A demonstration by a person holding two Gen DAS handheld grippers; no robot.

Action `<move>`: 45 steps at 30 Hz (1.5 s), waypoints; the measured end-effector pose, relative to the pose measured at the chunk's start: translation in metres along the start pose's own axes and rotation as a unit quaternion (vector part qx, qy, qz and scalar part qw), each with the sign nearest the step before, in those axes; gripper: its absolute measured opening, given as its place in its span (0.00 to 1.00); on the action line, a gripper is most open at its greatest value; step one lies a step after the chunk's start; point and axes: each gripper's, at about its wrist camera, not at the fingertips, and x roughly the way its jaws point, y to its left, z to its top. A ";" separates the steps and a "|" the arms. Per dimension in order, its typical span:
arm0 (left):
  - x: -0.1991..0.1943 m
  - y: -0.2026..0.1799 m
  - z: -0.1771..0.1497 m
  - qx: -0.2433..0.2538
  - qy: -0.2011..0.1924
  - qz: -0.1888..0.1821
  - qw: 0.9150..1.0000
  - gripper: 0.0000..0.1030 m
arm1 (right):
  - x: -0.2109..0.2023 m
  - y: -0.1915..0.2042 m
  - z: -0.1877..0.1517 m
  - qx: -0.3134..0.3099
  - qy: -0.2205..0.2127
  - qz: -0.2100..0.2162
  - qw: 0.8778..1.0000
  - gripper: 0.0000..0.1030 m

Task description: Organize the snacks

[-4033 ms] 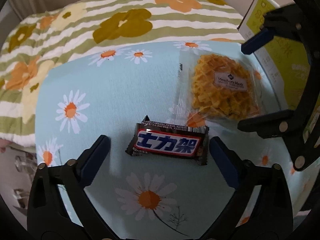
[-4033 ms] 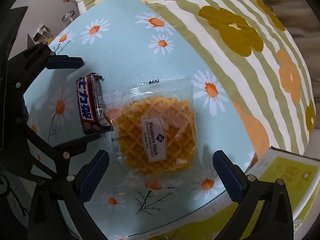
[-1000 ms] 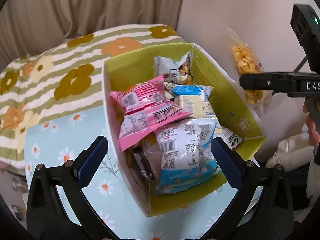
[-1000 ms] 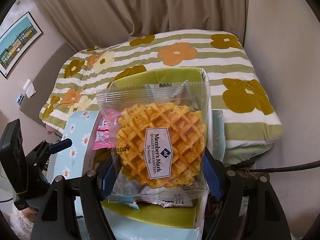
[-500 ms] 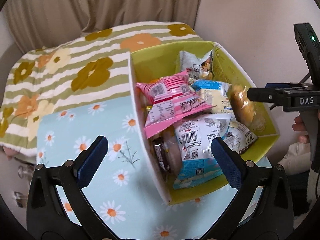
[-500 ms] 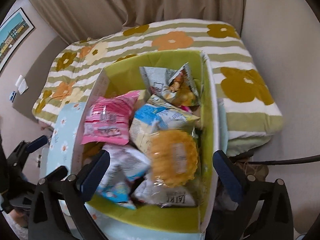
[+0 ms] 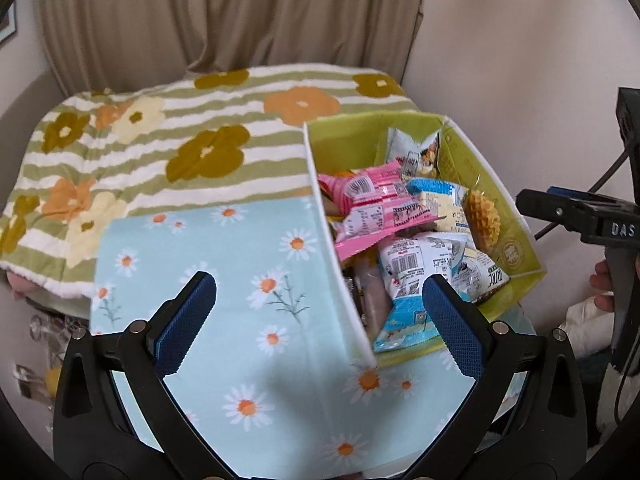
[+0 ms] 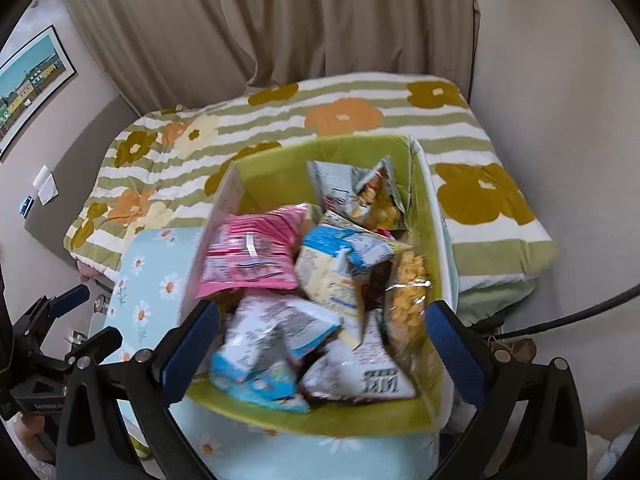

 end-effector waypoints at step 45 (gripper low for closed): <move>-0.249 0.074 -0.105 -0.021 -0.226 0.062 0.972 1.00 | -0.170 0.169 -0.127 -0.039 -0.252 -0.090 0.963 0.99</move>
